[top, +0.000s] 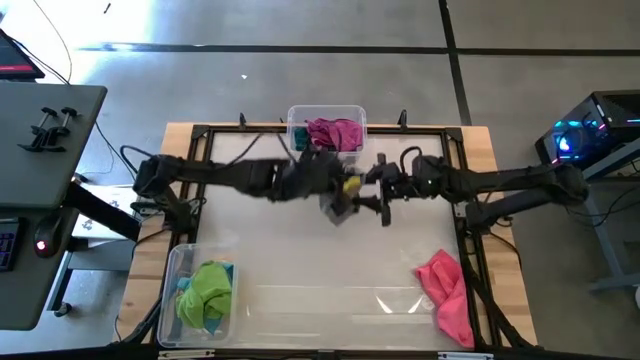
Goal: Sort towels by color in basket
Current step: Put the gray kitchen towel into the top transparent bin
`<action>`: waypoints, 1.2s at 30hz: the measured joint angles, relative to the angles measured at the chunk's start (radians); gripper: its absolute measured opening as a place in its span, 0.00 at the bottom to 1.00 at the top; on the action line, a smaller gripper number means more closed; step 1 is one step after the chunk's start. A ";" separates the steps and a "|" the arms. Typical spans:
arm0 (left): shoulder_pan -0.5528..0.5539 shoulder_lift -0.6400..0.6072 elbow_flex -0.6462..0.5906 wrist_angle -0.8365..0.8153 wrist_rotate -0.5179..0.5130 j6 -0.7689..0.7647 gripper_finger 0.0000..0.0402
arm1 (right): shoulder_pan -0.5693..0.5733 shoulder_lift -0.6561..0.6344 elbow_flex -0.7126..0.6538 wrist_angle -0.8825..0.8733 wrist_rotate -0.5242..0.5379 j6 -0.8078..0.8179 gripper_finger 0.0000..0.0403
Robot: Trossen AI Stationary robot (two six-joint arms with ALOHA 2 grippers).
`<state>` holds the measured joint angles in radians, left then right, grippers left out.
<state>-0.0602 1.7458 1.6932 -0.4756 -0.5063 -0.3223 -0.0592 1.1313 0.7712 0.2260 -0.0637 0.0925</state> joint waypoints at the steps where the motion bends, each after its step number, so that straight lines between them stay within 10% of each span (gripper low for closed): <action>1: 0.026 -0.001 0.000 0.018 0.057 0.033 0.10 | -0.026 0.000 0.000 0.000 0.002 -0.019 0.54; 11: 0.272 -0.053 0.000 0.069 0.554 0.265 0.36 | -0.225 0.006 0.052 -0.009 0.035 -0.024 0.21; 16: 0.375 -0.134 0.000 0.044 0.523 0.400 0.42 | -0.271 0.056 0.193 -0.158 0.144 -0.087 0.03; 29: 0.572 -0.250 0.000 -0.157 0.347 0.574 0.45 | -0.429 0.498 0.658 -0.418 0.307 -0.180 0.03; 36: 0.612 -0.249 -0.001 -0.256 0.342 0.517 0.45 | -0.553 0.759 0.848 -0.671 0.131 -0.133 0.07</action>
<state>0.5520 1.4967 1.6920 -0.7315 -0.1647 0.1951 -0.6122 1.8901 1.6193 -0.4453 0.0676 -0.0405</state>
